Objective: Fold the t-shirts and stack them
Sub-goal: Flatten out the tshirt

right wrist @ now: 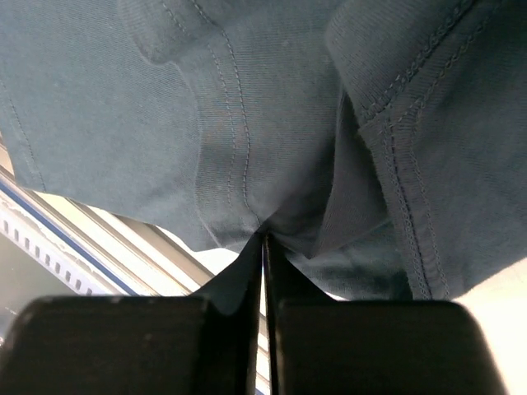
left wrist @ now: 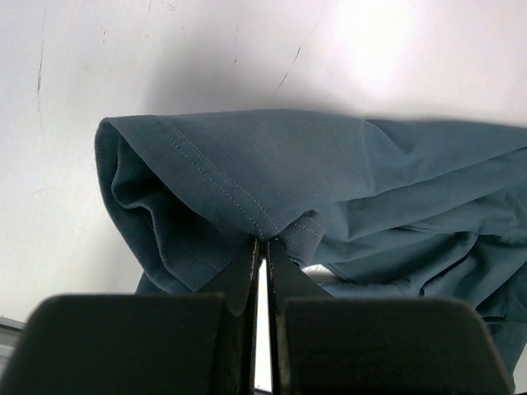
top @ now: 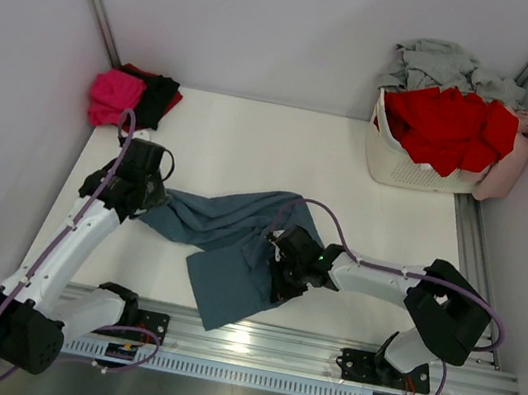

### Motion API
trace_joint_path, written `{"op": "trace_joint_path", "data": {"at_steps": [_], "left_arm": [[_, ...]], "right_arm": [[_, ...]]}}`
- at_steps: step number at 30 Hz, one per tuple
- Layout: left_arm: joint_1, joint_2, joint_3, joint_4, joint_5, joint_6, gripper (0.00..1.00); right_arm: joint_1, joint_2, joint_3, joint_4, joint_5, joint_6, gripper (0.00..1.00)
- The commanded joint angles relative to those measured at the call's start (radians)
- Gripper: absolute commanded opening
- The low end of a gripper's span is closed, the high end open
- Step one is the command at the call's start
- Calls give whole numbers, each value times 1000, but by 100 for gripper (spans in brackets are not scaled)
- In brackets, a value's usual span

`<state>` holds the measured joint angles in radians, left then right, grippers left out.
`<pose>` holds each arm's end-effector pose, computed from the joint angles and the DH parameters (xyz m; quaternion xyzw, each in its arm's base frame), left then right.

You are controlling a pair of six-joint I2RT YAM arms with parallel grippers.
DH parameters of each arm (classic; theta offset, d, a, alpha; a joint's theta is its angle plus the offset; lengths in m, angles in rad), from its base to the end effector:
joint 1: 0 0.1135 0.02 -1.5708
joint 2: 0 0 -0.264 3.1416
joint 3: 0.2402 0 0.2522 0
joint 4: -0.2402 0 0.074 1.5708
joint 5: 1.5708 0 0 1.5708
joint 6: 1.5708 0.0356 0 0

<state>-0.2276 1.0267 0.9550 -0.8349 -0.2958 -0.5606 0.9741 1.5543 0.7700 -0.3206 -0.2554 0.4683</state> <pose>0.1958 -0.0347 0.2966 -0.2023 0.9141 0.0048 0.3512 0.1500 0.2368 0.1500 -0.2699 0.9270 0.2442 0.0901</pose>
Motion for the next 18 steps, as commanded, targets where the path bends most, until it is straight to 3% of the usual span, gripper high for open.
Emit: {"op": "trace_joint_path", "data": {"at_steps": [1,14,18], "left_arm": [[8,-20,-10,28,-20,-27,0],[8,-27,-35,43,-11,-41,0],[8,-27,-38,43,-8,-39,1]], "right_arm": [[8,13,41,-21,33,-20,1],[6,-16,58,-113,137,-91,0],[-38,4,64,-230,295,-117,0]]}}
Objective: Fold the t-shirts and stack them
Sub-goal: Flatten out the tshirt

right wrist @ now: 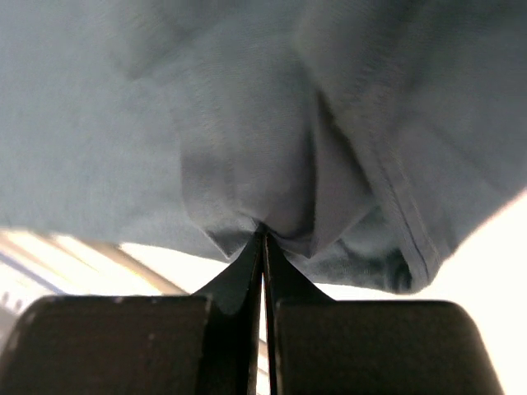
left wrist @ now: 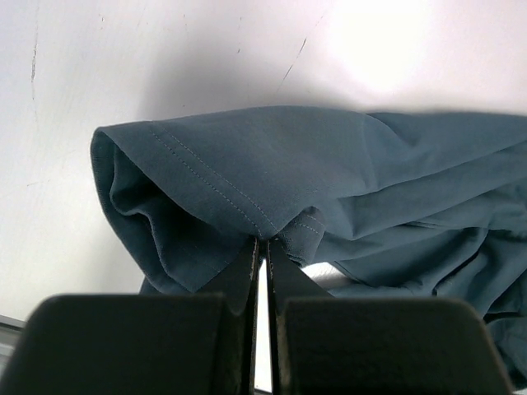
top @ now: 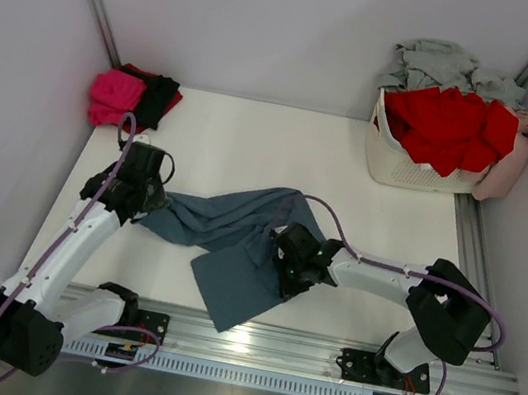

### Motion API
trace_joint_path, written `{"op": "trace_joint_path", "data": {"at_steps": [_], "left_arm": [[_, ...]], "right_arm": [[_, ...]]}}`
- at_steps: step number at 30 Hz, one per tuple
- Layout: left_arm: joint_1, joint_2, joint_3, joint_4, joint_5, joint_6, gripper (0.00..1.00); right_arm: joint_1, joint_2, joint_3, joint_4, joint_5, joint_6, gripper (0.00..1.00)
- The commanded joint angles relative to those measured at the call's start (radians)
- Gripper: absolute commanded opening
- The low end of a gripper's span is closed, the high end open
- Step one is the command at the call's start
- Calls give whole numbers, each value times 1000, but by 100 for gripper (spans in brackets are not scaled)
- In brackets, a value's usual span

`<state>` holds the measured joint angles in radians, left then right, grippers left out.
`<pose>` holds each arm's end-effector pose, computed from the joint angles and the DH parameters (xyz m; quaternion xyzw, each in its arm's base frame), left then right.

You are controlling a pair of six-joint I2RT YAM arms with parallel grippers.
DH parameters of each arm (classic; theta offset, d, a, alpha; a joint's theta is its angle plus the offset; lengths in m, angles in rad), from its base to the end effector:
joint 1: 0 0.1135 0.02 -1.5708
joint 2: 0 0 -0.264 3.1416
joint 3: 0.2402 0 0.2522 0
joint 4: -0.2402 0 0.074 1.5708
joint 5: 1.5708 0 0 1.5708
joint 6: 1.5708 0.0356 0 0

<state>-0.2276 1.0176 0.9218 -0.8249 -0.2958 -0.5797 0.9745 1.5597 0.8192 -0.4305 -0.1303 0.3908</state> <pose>0.1935 -0.0342 0.2884 -0.2105 0.9146 0.0044 0.3453 0.1539 0.2350 0.1558 -0.2938 0.9329 0.1745 0.1135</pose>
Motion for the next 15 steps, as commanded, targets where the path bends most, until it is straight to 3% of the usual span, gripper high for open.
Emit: {"op": "trace_joint_path", "data": {"at_steps": [1,15], "left_arm": [[8,-17,-3,33,-8,-19,0],[7,-33,-28,12,15,-39,0]], "right_arm": [[-62,-1,12,-131,204,-21,0],[-286,-16,-8,-220,403,155,0]]}}
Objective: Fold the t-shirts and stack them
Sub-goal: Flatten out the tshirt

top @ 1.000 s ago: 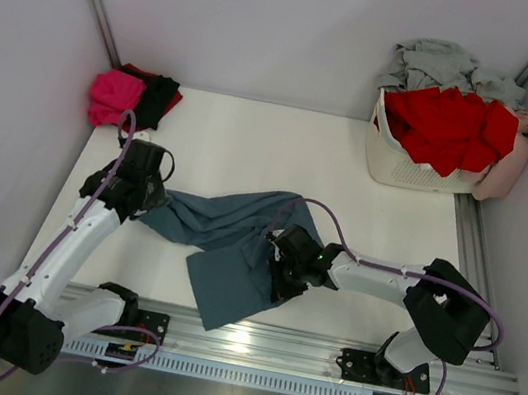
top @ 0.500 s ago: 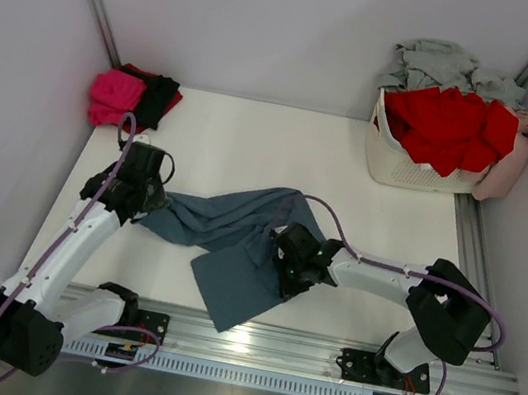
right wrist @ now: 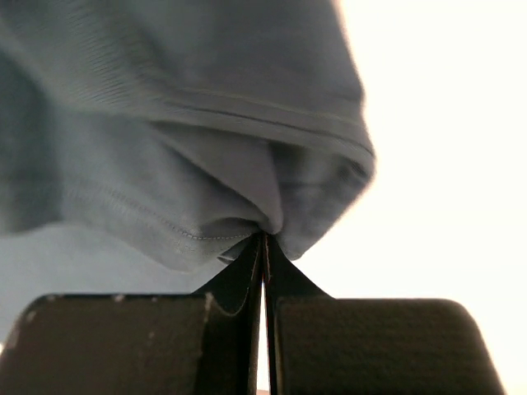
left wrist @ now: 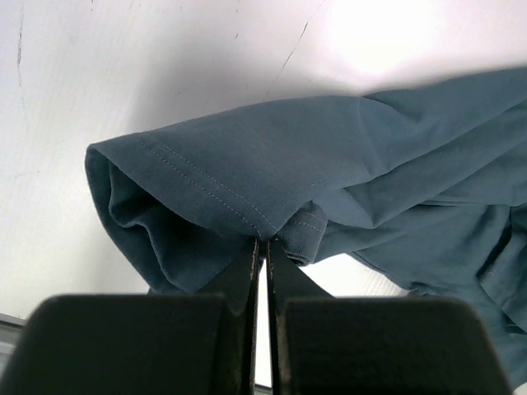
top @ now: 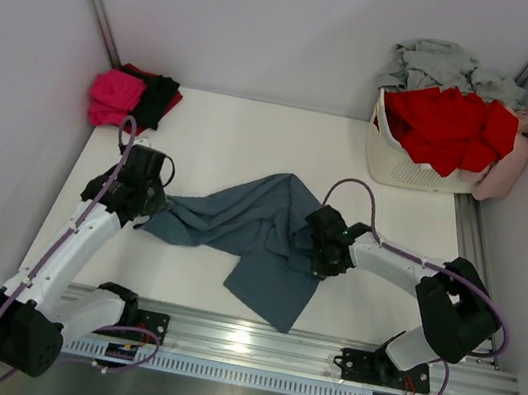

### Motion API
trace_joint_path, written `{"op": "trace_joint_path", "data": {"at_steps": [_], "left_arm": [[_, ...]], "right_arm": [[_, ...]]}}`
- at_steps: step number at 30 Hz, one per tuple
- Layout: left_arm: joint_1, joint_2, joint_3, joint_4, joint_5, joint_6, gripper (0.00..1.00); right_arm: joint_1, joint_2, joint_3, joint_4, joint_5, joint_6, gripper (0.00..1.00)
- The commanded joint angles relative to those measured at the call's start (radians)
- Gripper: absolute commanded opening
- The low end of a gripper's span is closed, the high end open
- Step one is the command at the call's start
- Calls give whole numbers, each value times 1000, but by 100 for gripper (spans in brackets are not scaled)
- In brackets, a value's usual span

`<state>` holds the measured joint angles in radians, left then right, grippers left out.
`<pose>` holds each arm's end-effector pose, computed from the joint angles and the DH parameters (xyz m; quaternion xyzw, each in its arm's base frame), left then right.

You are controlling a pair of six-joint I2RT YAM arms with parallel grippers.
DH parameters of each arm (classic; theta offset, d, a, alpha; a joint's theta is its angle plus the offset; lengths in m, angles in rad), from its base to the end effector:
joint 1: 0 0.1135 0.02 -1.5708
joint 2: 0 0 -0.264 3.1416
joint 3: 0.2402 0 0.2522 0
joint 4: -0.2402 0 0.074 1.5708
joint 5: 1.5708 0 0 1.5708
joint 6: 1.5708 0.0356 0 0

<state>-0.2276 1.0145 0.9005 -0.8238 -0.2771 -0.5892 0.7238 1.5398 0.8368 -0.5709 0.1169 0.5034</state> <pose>0.1920 -0.0345 0.2822 -0.2115 0.9182 -0.0020 0.3350 0.2047 0.1753 0.1602 -0.1000 0.9823 0.0378 0.1540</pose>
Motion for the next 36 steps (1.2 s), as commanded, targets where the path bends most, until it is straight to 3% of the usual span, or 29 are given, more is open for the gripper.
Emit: {"op": "trace_joint_path", "data": {"at_steps": [1,4,12,17,19,20,21,22,24,27,31,36], "left_arm": [[7,-33,-6,6,-16,-37,1],[7,-56,-6,-18,-80,-63,0],[14,-60,37,-95,-304,-130,1],[20,-48,38,-115,-326,-167,1],[22,-45,38,-113,-289,-161,3],[20,-47,37,-103,-266,-152,5],[20,-63,29,-69,-242,-123,24],[20,-73,26,-58,-212,-115,37],[20,-85,31,-52,-208,-112,59],[20,-86,40,-52,-214,-109,80],[20,-96,38,-38,-195,-110,87],[20,-79,-12,-18,-180,-146,81]], "right_arm": [[-41,0,-25,-86,179,53,0],[-67,-20,-18,-113,262,86,3],[-138,-102,-21,-115,308,100,4],[-156,-122,-21,-107,297,95,5],[-156,-133,-21,-83,267,84,12],[-156,-142,-24,-66,227,69,15],[-156,-164,-25,-43,213,63,19],[-155,-171,-27,-35,199,57,27],[-155,-193,-22,-17,175,37,30],[-153,-211,-15,2,153,6,33],[-155,-239,-1,8,126,-12,35],[-155,-250,-13,40,21,4,33]]}}
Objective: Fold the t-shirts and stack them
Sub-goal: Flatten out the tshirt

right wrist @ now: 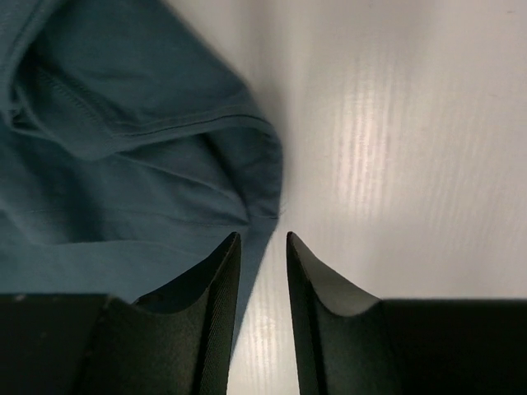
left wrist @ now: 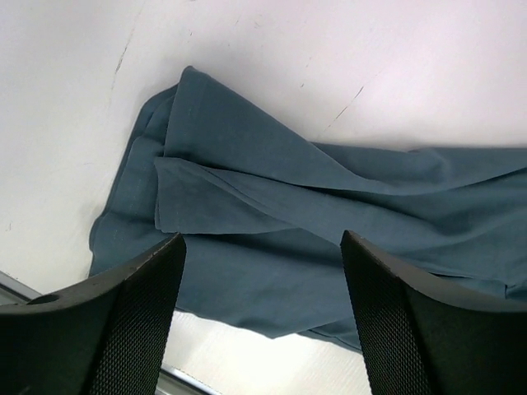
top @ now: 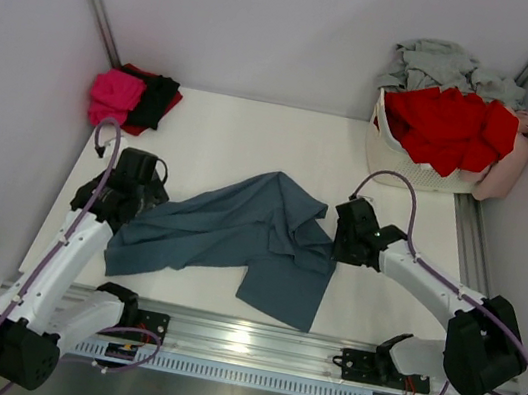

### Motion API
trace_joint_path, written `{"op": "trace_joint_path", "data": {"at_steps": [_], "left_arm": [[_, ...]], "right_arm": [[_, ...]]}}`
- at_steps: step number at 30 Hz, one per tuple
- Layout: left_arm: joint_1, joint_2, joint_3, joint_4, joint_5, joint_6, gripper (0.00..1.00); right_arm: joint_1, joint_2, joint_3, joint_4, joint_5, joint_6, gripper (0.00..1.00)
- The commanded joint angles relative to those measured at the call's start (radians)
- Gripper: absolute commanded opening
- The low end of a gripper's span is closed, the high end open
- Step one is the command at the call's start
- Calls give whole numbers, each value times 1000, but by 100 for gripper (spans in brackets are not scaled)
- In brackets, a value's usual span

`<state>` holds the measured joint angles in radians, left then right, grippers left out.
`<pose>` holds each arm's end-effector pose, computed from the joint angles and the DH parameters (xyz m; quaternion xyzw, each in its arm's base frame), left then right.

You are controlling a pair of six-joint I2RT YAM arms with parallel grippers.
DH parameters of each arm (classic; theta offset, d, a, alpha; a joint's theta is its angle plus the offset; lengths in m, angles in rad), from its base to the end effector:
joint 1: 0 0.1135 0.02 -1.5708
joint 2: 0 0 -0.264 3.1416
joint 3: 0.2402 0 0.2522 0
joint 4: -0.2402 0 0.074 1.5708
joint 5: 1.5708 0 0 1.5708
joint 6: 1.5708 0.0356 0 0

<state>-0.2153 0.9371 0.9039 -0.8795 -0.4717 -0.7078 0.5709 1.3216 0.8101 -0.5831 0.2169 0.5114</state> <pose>0.1746 -0.0216 0.2944 -0.2975 0.8740 0.0581 0.3798 0.2126 0.1274 0.2051 -0.0032 0.9664 0.0306 0.2552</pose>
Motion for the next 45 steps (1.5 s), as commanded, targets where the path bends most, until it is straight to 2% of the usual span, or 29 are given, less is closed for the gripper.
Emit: {"op": "trace_joint_path", "data": {"at_steps": [1,6,9,12,19,25,32,37,40,42,45], "left_arm": [[8,3,-23,34,15,-38,79],[33,32,-97,56,102,-134,74],[82,83,-125,85,137,-168,70],[178,147,-112,94,206,-176,67],[341,284,-83,163,255,-153,63],[350,371,-45,172,219,-142,59],[355,450,-10,149,189,-133,63],[395,509,29,168,263,-76,65],[422,549,56,165,236,-50,65],[456,568,61,157,242,-42,63],[470,565,36,171,268,-36,49]], "right_arm": [[-2,-35,5,61,-129,9,32],[0,-48,-64,190,-310,29,30],[-2,-58,-100,249,-381,38,29],[0,-76,-121,281,-416,32,28],[-2,-139,-184,350,-445,22,29],[-3,-111,-193,371,-439,-1,29],[-3,-35,-189,345,-430,-13,33],[-3,-58,-235,376,-435,-5,34],[-3,-76,-250,381,-433,-2,34],[-3,-85,-264,376,-427,-2,34],[-2,-110,-273,364,-413,-7,34]]}}
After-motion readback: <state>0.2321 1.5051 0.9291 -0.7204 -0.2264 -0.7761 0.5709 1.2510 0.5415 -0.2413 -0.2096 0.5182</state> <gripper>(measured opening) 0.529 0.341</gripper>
